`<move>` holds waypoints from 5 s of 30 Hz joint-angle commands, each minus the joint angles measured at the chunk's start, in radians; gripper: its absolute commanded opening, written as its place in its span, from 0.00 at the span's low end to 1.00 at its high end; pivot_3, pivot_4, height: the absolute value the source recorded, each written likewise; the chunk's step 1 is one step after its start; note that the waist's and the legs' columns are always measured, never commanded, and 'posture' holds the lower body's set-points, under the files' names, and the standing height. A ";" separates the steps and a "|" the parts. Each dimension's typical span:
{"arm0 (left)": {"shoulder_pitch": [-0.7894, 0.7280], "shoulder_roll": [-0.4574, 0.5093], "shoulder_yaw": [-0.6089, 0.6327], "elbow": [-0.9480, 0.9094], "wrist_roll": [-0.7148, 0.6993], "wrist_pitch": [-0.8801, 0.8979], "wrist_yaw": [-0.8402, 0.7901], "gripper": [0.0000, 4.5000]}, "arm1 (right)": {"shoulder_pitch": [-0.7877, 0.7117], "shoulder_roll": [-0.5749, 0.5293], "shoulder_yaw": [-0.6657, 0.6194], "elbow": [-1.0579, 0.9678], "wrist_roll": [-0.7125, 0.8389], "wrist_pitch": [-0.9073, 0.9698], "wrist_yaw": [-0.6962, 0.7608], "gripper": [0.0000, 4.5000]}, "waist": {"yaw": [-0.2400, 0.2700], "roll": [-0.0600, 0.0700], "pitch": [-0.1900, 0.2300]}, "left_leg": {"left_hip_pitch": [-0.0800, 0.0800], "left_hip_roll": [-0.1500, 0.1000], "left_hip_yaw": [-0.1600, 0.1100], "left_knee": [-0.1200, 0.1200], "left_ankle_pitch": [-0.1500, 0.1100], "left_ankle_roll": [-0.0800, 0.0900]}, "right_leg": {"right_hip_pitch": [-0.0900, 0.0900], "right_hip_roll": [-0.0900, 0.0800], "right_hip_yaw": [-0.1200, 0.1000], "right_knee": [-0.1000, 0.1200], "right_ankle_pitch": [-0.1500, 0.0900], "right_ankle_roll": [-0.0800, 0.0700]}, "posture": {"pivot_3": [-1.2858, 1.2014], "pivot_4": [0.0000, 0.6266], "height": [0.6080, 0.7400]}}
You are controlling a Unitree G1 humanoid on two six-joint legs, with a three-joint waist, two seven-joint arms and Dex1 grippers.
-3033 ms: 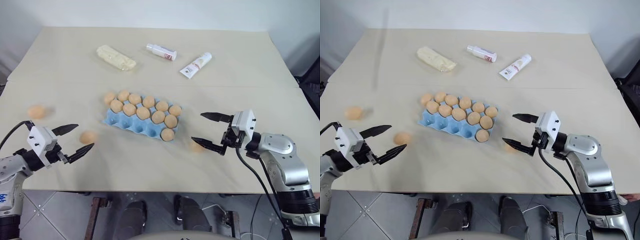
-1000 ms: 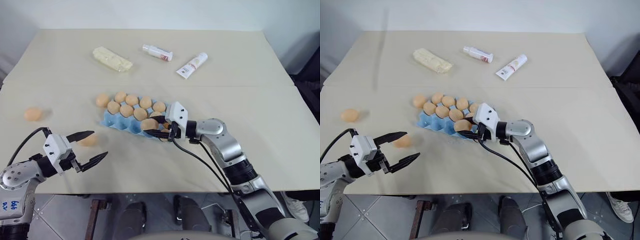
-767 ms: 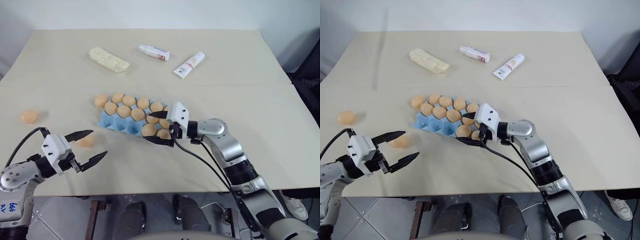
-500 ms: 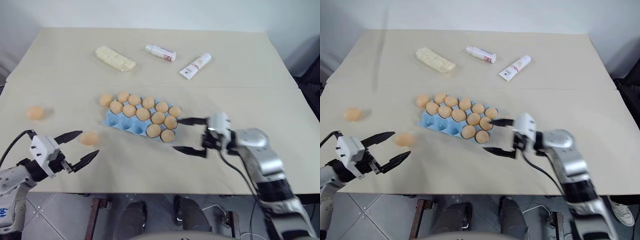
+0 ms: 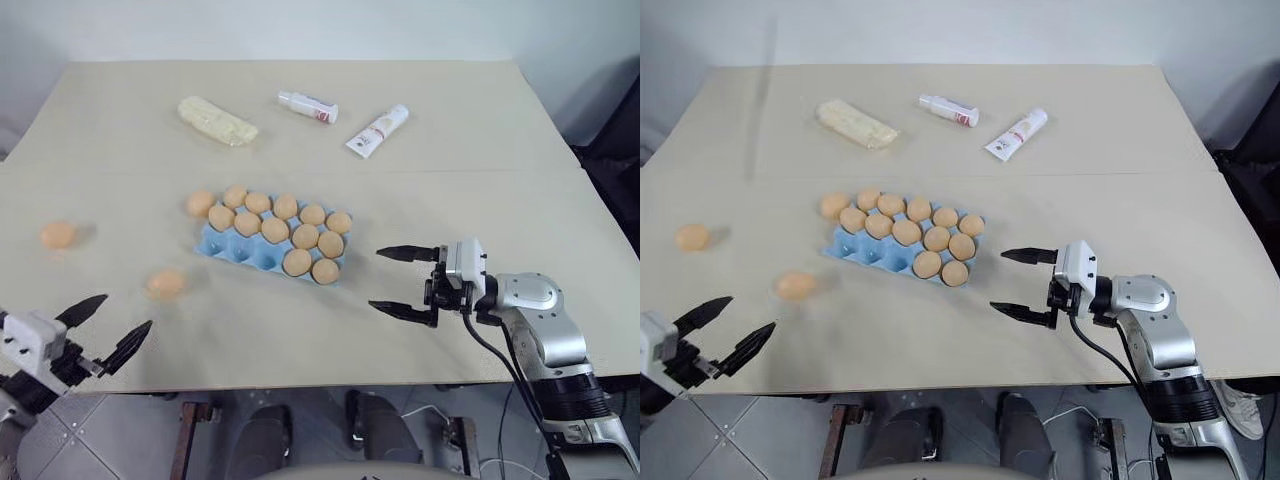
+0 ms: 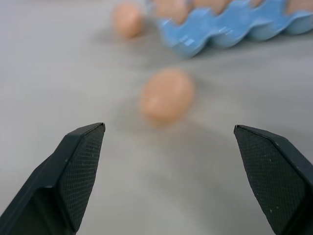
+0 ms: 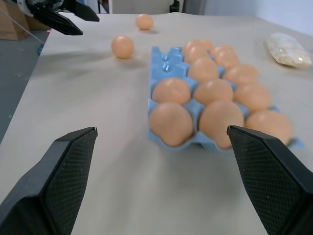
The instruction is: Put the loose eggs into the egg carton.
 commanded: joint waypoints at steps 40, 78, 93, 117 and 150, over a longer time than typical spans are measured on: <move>-0.558 -0.036 -0.418 0.119 0.082 0.015 -0.007 0.49 | 0.009 -0.012 0.014 -0.081 -0.024 0.002 -0.096 1.00 | 0.023 -0.001 0.000 | 0.000 0.000 0.000 0.003 0.001 -0.001 | 0.000 0.000 -0.002 0.003 0.001 0.001 | 0.52 0.24 1.00; -0.529 0.054 -0.322 0.099 0.028 0.000 -0.091 1.00 | 0.025 0.015 0.038 -0.111 -0.018 -0.016 -0.129 1.00 | 0.005 -0.001 0.000 | 0.000 0.000 0.003 0.002 0.001 -0.001 | -0.001 0.003 0.001 0.004 0.001 0.002 | 0.52 0.24 1.00; -0.441 0.006 -0.146 0.233 0.081 -0.037 0.152 1.00 | -0.009 0.053 0.041 -0.103 -0.028 -0.006 -0.154 1.00 | 0.017 -0.001 0.000 | 0.000 0.001 0.001 0.002 0.001 -0.001 | -0.001 0.001 0.000 0.004 0.001 0.001 | 0.52 0.24 1.00; -1.284 -0.054 -0.445 1.170 0.329 -0.170 0.273 1.00 | 0.035 0.079 0.012 -0.161 -0.061 -0.018 -0.299 1.00 | 0.023 -0.003 -0.001 | -0.004 -0.001 0.007 0.005 0.003 -0.004 | -0.003 0.004 -0.011 0.006 0.003 0.005 | 0.52 0.24 1.00; -0.840 0.060 -0.474 0.412 0.091 -0.089 -0.259 0.35 | 0.012 0.087 0.027 -0.110 -0.057 -0.042 -0.280 1.00 | 0.021 -0.003 -0.001 | -0.002 -0.001 0.006 0.007 0.001 -0.001 | -0.002 0.001 -0.004 0.004 0.003 0.005 | 0.52 0.24 1.00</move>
